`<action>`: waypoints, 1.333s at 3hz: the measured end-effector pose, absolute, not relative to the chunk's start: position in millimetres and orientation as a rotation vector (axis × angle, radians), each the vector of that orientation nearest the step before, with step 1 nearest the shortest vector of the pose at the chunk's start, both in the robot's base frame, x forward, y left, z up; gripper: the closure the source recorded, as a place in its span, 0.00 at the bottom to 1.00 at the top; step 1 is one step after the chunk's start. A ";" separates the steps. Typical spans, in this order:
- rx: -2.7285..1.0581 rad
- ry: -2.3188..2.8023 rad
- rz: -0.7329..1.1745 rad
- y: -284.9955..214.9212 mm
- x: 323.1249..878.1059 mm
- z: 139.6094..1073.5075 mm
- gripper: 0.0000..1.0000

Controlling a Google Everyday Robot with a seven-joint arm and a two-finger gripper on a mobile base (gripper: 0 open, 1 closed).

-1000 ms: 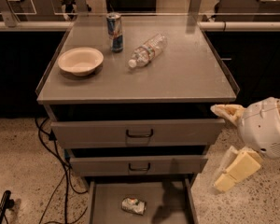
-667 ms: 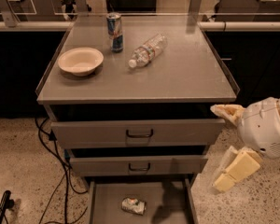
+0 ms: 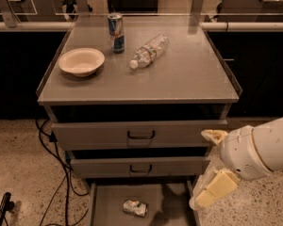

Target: Pick 7up can from bottom drawer and place on counter

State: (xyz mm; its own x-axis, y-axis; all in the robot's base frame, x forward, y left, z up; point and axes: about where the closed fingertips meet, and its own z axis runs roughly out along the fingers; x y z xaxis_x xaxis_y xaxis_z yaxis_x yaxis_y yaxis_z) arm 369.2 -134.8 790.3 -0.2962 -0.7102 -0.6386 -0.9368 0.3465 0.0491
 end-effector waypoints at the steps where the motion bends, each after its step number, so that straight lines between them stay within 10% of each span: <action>1: -1.400 2.135 0.625 -131.4 376.1 745.1 0.00; 4: -1.431 2.132 0.575 -125.5 395.5 661.8 0.00</action>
Offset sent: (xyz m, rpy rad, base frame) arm 0.0234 0.0081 -0.1468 -0.0277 0.0337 -0.0363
